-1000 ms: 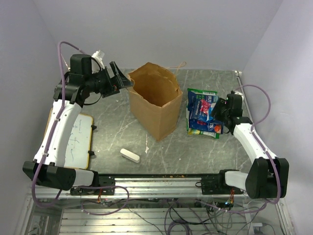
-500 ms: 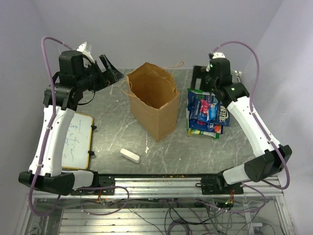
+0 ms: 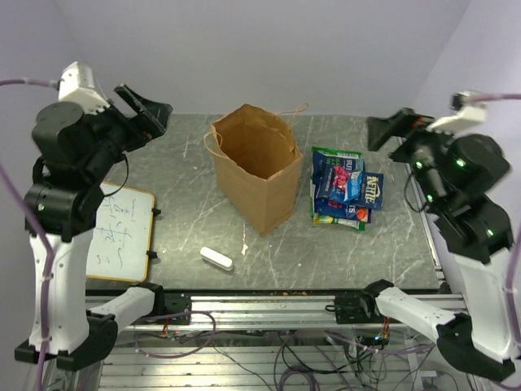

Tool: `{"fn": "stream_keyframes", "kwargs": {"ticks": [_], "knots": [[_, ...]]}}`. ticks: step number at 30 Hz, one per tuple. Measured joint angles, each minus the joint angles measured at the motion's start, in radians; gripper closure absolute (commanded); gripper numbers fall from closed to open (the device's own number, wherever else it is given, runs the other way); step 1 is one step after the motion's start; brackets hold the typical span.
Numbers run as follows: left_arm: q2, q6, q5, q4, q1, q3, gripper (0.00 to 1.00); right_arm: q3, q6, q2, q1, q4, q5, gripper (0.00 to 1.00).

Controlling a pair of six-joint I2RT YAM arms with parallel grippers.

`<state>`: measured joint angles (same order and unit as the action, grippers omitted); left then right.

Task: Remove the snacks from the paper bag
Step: Reset both arms

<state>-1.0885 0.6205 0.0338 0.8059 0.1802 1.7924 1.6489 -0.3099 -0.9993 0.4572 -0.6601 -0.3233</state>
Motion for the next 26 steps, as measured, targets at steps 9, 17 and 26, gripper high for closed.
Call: {"fn": "stream_keyframes", "kwargs": {"ticks": [9,17,26], "knots": [[0.091,0.008,-0.098,0.004,0.000,0.001,0.04,0.005,-0.026,0.049,-0.002,-0.014,-0.089,0.00],[0.094,0.015,-0.130,0.034,0.000,0.002,0.04,0.005,-0.030,0.023,-0.002,-0.036,-0.116,0.00],[0.107,0.033,-0.135,0.043,0.000,-0.002,0.04,0.017,-0.029,0.002,-0.002,-0.061,-0.152,0.00]]}}
